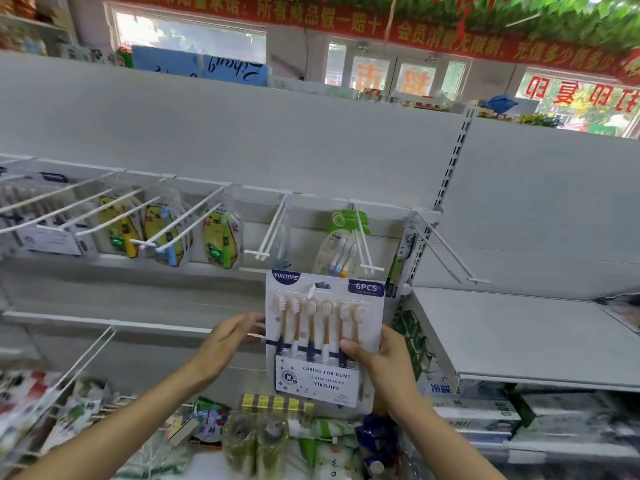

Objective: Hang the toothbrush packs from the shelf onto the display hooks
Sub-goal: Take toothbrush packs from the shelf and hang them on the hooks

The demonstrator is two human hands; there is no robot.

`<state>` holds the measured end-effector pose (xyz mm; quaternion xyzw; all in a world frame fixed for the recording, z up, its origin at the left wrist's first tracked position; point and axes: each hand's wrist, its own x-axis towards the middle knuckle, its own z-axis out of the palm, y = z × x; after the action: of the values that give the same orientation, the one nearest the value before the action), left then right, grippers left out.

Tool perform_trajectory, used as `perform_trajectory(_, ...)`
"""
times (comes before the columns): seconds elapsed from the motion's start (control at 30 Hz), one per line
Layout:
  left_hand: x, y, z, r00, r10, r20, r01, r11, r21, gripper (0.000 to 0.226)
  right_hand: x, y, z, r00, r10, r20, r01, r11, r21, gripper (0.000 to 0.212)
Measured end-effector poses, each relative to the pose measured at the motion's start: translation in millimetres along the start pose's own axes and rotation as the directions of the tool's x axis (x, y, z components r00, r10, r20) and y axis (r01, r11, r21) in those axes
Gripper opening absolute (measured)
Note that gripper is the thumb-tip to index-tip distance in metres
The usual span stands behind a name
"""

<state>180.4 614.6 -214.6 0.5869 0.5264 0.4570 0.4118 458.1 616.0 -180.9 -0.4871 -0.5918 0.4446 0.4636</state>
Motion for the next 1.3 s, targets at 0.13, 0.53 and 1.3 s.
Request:
perform_trajectory(0.13,-44.9,-3.0,-13.0,0.997,-0.036,0.061,0.036,0.999,0.012,0.051,0.4,-3.8,32.1,0.998,-0.017,0.068,0.013,0.999,0.047,0.020)
perform_trajectory(0.53,-111.4,-48.3,-128.9,0.957,-0.062,-0.285,0.039,0.995,-0.087,0.083,-8.0,-28.6,175.8,0.932,-0.067,0.357,0.041,0.996,0.079,0.019)
perform_trajectory(1.3,-194.8,-135.7,-555.4,0.910,-0.040,-0.412,0.026,0.999,-0.039,0.067,-11.0,-122.5,609.6,0.903,-0.171,0.394,0.140,0.985,0.105,0.013)
